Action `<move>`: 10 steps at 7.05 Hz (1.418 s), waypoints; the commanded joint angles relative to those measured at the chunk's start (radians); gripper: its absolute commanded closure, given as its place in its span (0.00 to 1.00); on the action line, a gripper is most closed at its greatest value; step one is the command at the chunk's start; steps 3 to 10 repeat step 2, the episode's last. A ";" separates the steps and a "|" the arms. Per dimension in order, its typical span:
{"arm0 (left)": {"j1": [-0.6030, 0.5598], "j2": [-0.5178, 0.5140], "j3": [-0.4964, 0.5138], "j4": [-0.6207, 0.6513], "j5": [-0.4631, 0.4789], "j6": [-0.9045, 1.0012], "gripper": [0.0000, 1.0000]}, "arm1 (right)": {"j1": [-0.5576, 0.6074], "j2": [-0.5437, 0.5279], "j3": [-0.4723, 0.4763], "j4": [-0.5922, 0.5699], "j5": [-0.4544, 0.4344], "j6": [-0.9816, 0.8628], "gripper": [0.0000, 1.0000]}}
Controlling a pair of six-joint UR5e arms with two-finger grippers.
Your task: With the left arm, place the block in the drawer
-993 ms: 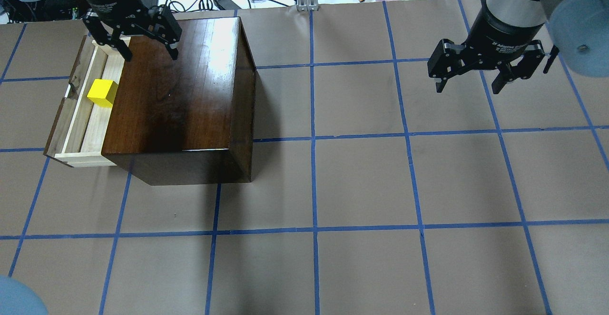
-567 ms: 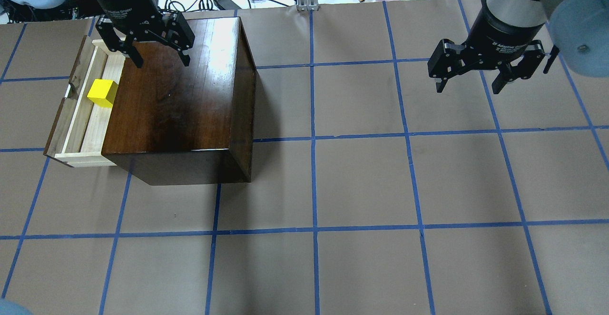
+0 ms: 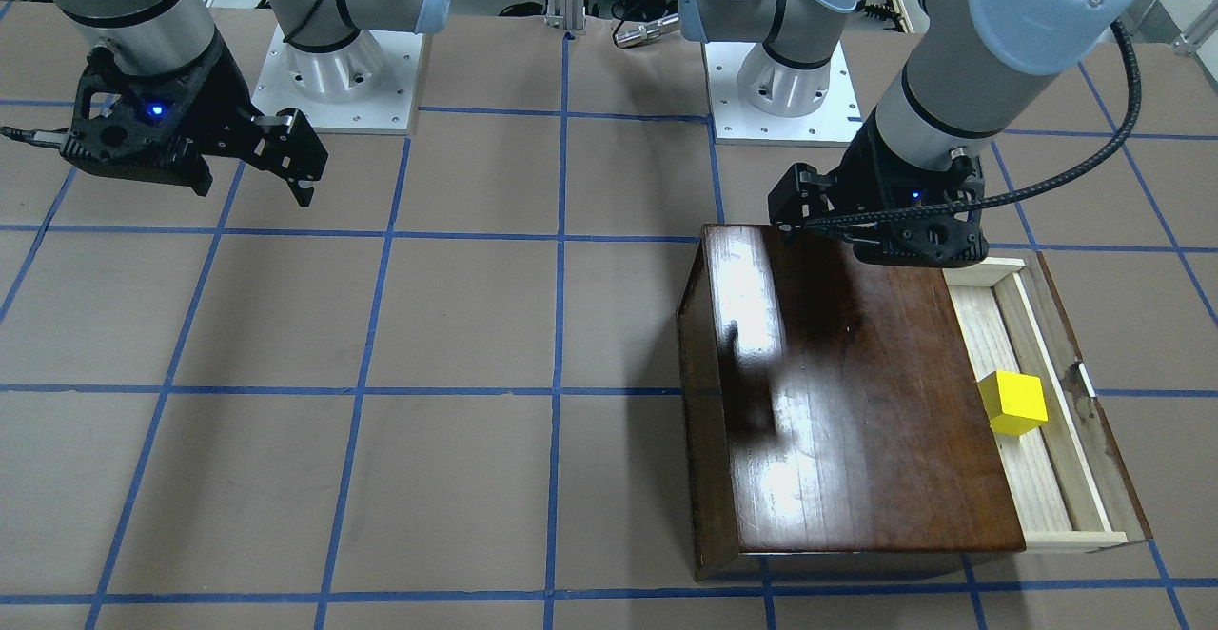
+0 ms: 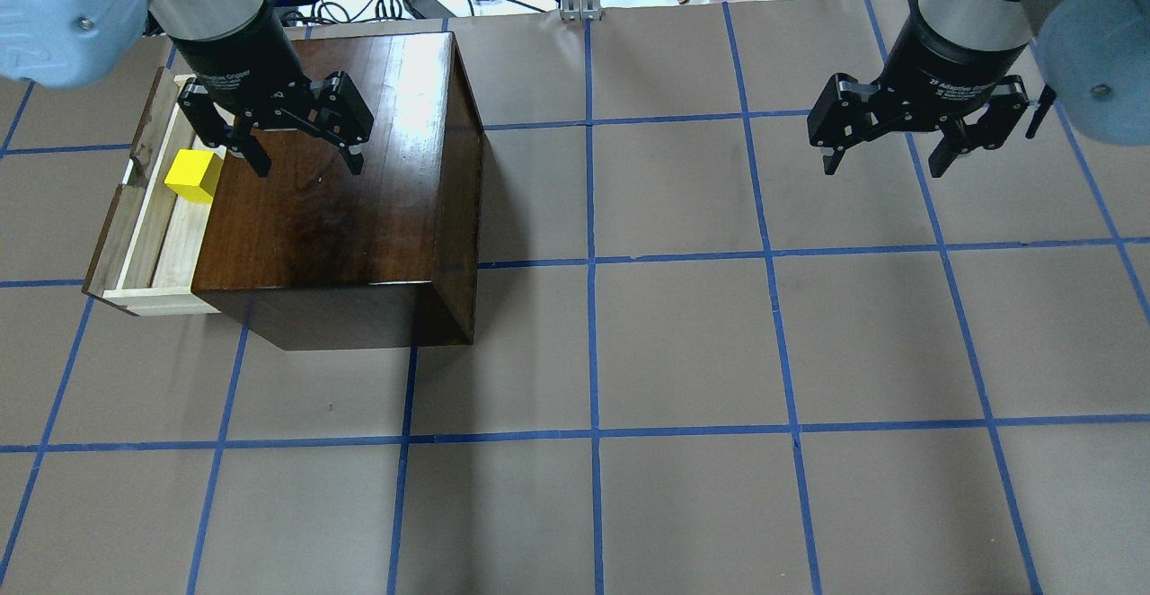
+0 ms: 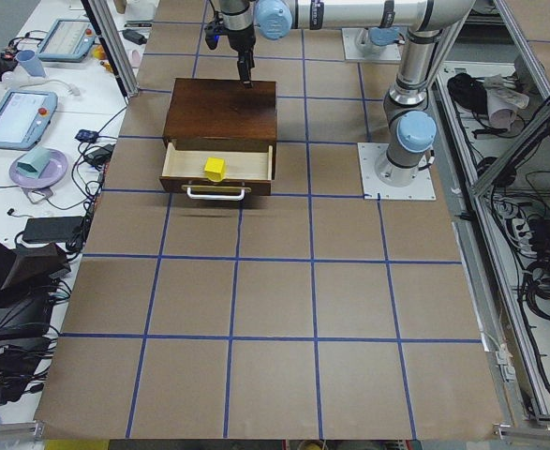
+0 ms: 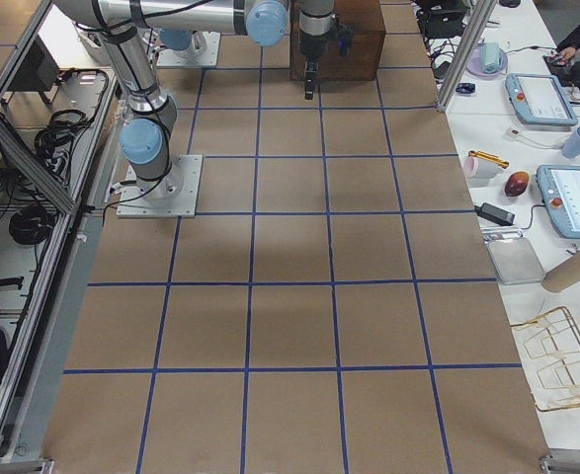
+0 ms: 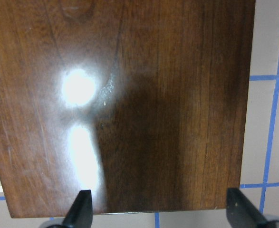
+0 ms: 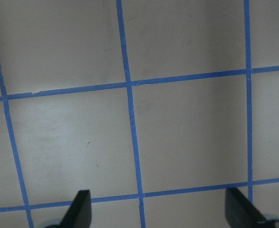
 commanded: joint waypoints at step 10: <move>0.004 0.005 0.002 0.001 0.007 -0.001 0.00 | 0.000 0.000 0.000 0.000 0.000 0.000 0.00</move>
